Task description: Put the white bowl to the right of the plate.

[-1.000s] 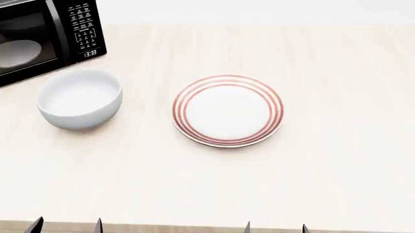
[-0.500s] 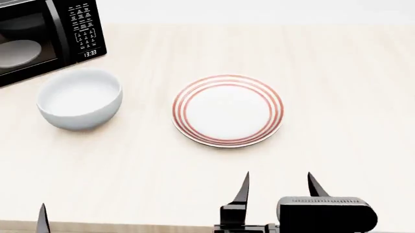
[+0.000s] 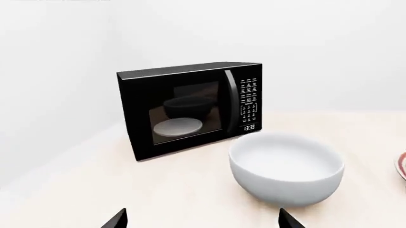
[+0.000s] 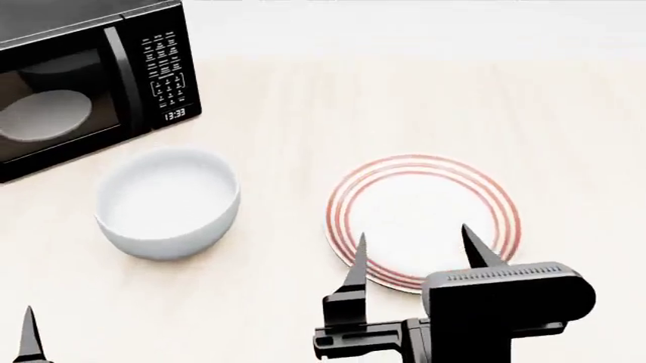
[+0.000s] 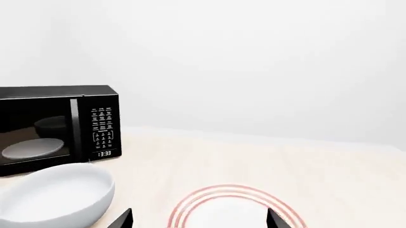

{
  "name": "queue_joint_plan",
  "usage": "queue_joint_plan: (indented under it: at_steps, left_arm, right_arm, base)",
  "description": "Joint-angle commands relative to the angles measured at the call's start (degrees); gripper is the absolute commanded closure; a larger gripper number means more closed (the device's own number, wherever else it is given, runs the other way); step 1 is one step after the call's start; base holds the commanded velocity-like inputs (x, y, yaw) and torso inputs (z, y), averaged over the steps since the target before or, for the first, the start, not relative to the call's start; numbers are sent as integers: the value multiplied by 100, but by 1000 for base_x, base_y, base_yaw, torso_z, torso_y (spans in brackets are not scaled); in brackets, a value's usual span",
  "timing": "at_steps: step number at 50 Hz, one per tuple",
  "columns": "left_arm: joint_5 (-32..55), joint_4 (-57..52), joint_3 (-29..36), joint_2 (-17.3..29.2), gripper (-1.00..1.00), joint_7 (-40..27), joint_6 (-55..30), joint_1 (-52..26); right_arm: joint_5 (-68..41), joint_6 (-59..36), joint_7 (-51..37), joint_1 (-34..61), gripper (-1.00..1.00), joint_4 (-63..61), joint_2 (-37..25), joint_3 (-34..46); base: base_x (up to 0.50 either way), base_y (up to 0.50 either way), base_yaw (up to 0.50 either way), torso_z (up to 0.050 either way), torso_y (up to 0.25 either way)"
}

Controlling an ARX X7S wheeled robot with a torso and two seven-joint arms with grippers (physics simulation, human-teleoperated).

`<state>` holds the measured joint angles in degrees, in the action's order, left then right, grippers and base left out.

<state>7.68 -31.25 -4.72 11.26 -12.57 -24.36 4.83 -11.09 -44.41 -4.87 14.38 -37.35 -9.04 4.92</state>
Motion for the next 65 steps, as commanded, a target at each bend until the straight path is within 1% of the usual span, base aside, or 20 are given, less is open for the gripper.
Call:
queue_joint_plan:
  at_steps: [1,8,16,26,36,42,44,45,48,51,53,54,57,58,62,64,65]
  left_arm:
    - [23,-31,26,61,-100,-77,19,23]
    - [62,-26,51,94,-100,-108,26,22]
    - [113,-39,38,118,-100,-127,23,35]
    - [135,-48,53,146,-100,-163,30,37]
    - [156,-39,64,174,-100,-192,46,36]
    - [203,-35,26,192,-100,-211,29,21]
    - [232,-26,-7,198,-100,-220,11,5]
    - [236,-20,-12,200,-100,-226,8,-1]
    - [258,-36,-34,207,-100,-244,-13,-3]
    - [270,-39,-38,216,-100,-252,-16,0]
    - [282,-42,-49,224,-100,-257,-19,-1]
    - [286,-41,-65,228,-100,-267,-19,-2]
    - [318,-67,-113,241,-100,-287,-47,1]
    - [352,-82,-160,250,-100,-291,-61,2]
    - [365,-61,-283,276,-100,-368,-106,-35]
    - [429,-45,-362,289,-100,-377,-158,-66]
    - [436,-22,-415,295,-100,-401,-155,-80]
  right_arm:
    - [-244,-131,74,42,-100,-103,-15,-70]
    - [-318,-105,73,58,-100,-94,-22,-99]
    - [-519,-347,80,139,-100,-117,-4,-173]
    - [-397,-127,15,82,-100,-131,-84,-26]
    - [-507,-326,-57,188,-100,-84,-65,-58]
    - [-496,-977,-391,482,-100,-40,30,-103]
    - [-555,-1693,-593,755,-100,-59,111,-164]
    - [-590,-1840,-614,819,-100,-73,126,-183]
    - [-382,-2393,-1057,1108,-100,-230,163,-97]
    - [-354,-2718,-1161,1312,-100,-366,109,14]
    - [-453,-3161,-1159,1610,-100,-476,162,-58]
    - [-683,-3440,-951,1782,-100,-569,222,-181]
    - [-822,-3661,-842,2057,-100,-694,186,-114]
    - [-930,-3980,-787,2284,-100,-735,256,-207]
    - [-1153,-4511,-750,2706,-100,-800,368,-187]
    - [-1554,-4554,-1083,2869,-100,-688,185,23]
    - [-2413,-4558,-1943,3049,-100,-252,-73,22]
  base:
    - [430,355,0,0,0]
    - [494,93,0,0,0]
    - [500,-21,0,0,0]
    - [500,-108,0,0,2]
    - [500,0,0,0,0]
    - [118,0,0,0,0]
    - [0,0,0,0,0]
    - [0,0,0,0,0]
    - [0,0,0,0,0]
    - [0,0,0,0,0]
    - [0,0,0,0,0]
    - [0,0,0,0,0]
    - [0,0,0,0,0]
    - [0,0,0,0,0]
    - [0,0,0,0,0]
    - [0,0,0,0,0]
    - [0,0,0,0,0]
